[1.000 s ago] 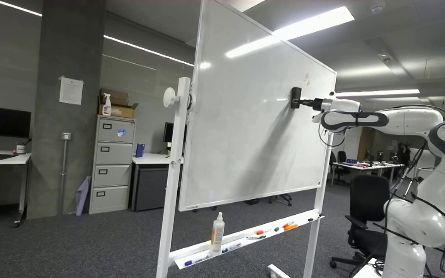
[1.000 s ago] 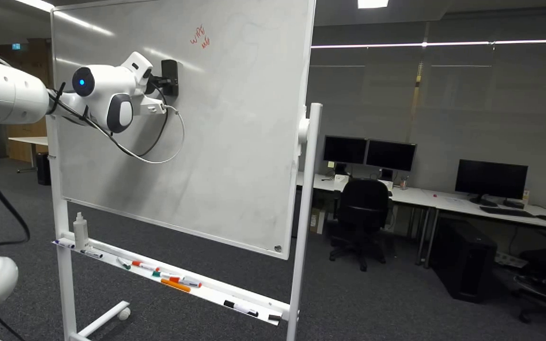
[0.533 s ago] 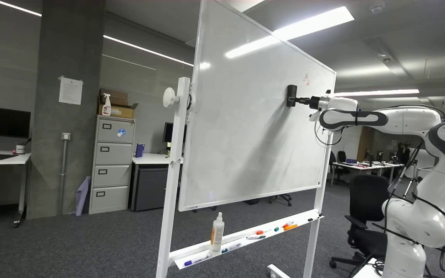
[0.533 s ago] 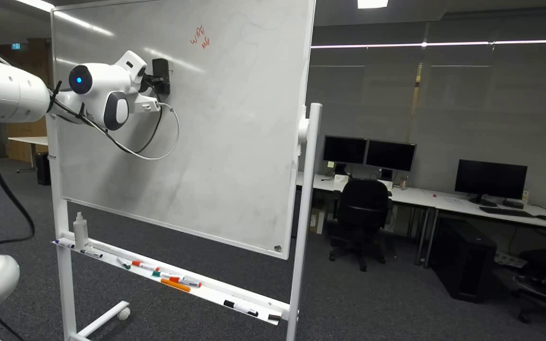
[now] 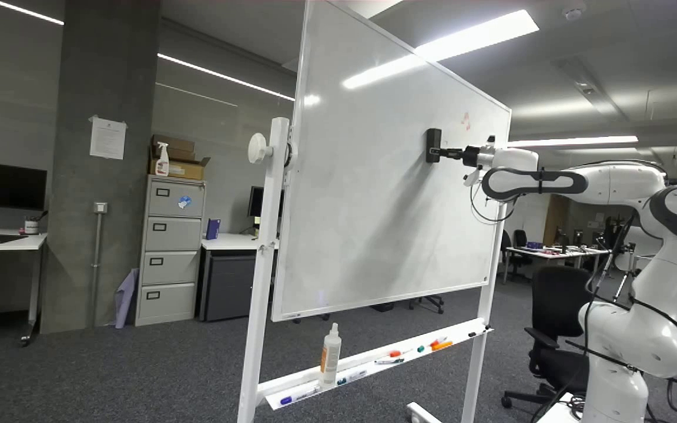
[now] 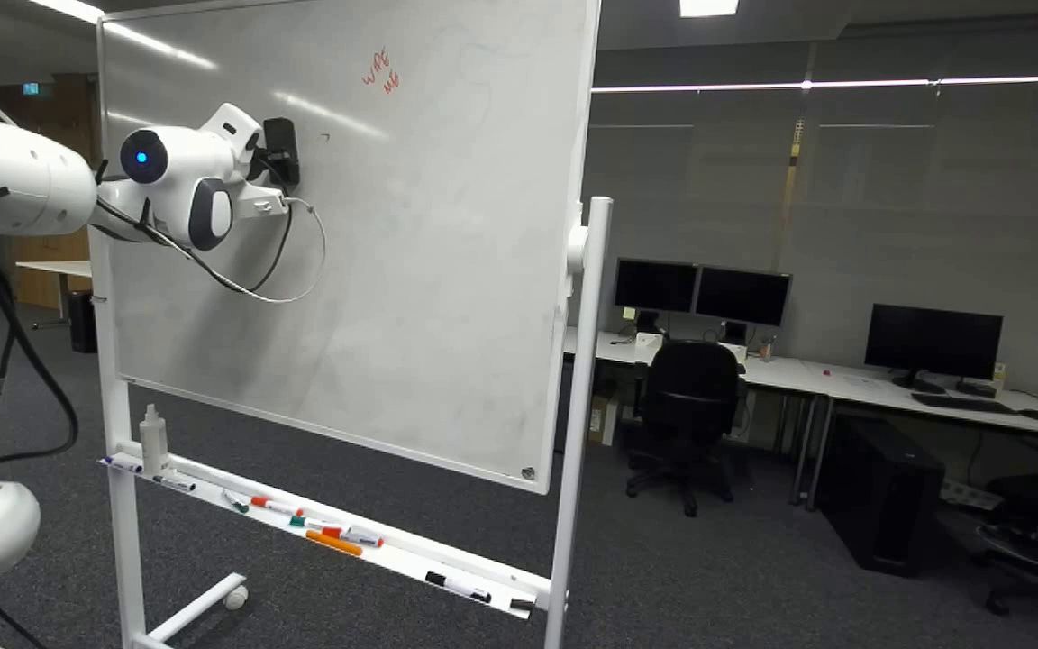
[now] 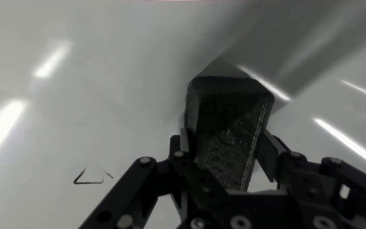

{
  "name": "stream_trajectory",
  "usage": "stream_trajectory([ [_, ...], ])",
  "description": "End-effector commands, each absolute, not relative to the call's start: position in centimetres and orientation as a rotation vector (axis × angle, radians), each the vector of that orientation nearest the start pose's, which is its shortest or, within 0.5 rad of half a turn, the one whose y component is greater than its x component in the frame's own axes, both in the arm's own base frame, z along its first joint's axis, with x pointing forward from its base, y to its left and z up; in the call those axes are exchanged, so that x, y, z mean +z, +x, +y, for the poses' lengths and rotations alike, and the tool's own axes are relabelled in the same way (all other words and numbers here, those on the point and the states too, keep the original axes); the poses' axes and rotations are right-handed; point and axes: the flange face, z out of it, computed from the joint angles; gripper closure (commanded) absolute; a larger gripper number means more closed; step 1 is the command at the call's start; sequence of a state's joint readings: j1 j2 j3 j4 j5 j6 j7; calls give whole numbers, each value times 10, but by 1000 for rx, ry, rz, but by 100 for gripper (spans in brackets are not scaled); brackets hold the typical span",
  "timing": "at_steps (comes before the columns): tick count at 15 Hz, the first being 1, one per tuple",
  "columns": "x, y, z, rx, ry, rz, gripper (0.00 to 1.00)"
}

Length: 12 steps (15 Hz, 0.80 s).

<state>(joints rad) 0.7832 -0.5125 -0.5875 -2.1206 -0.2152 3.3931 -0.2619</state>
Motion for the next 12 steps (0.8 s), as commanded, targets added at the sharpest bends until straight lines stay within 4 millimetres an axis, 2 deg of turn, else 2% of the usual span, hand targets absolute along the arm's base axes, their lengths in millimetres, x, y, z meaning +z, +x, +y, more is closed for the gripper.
stream_trajectory([
  [1,764,458,36,-2271,-2022,-574,69],
  [5,763,460,34,-2268,-2017,-570,69],
  [12,782,454,-7,-2315,-1990,-462,69],
])
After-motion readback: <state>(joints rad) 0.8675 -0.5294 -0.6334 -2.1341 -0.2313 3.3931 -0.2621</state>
